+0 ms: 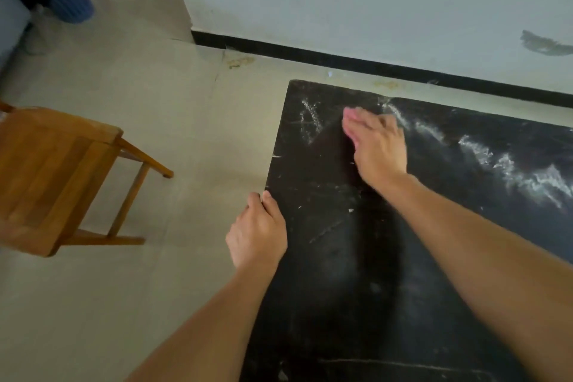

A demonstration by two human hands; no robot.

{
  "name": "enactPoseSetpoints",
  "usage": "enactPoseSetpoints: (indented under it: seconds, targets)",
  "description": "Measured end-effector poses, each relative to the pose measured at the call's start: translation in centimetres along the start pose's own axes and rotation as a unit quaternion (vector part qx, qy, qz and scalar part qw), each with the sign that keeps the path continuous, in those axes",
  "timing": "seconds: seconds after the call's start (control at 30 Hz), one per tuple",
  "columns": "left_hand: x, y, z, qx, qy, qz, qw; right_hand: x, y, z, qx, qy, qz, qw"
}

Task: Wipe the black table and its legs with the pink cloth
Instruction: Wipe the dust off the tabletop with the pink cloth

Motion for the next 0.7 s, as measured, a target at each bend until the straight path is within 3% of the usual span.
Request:
enactPoseSetpoints:
  seconds: [0.07, 0.13, 0.2, 0.27, 0.33, 0.37, 0.47, 0.53, 0.6, 0.7]
  targets:
    - [0.0, 0.1, -0.2, 0.002, 0.000, -0.001, 1.000, 3.1, -2.3, 1.7, -0.019, 0.015, -0.081, 0.996]
    - [0.0, 0.1, -0.2, 0.005, 0.002, 0.003, 1.000, 2.7, -1.2, 3.4, -0.019, -0.017, -0.044, 0.999]
    - [-0.2, 0.0, -0.2, 0.007, 0.007, 0.003, 1.000, -0.8, 2.0, 3.5, 0.020, -0.035, 0.077, 0.996]
    - [-0.4, -0.4, 0.0, 0.002, 0.010, -0.002, 1.000, -5.7, 5.7, 1.3, 0.035, 0.018, 0.237, 0.971]
    - [-0.4, -0.6, 0.2, 0.000, 0.010, -0.004, 1.000, -7.6, 7.2, -1.0, 0.016, 0.056, 0.317, 0.946]
    - [-0.3, -0.6, 0.2, 0.004, 0.009, -0.003, 1.000, -6.3, 6.8, -1.4, 0.017, 0.050, 0.305, 0.951]
    - [0.1, -0.5, -0.1, 0.022, 0.009, 0.001, 1.000, 1.8, 2.8, -0.8, -0.011, 0.012, 0.080, 0.997]
    - [-0.1, -0.6, 0.0, 0.032, 0.009, -0.001, 0.999, 5.7, -0.2, 0.3, -0.032, 0.029, -0.033, 0.999]
    - [-0.3, -0.6, 0.2, 0.038, 0.009, -0.005, 0.999, 6.2, -0.2, 1.9, -0.041, 0.006, -0.040, 0.998]
    - [-0.6, -0.9, 0.3, 0.049, 0.021, -0.009, 0.999, 2.4, 4.2, 1.2, -0.013, 0.000, 0.121, 0.993]
Point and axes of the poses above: each hand's wrist, its own x-axis towards the middle knuckle, its own z-axis out of the back of the hand, y = z × x, the point moved 5 cm from there along x, towards the middle knuckle, and after that the axes turned 2 degrees about -z, right-handed, at the moved point
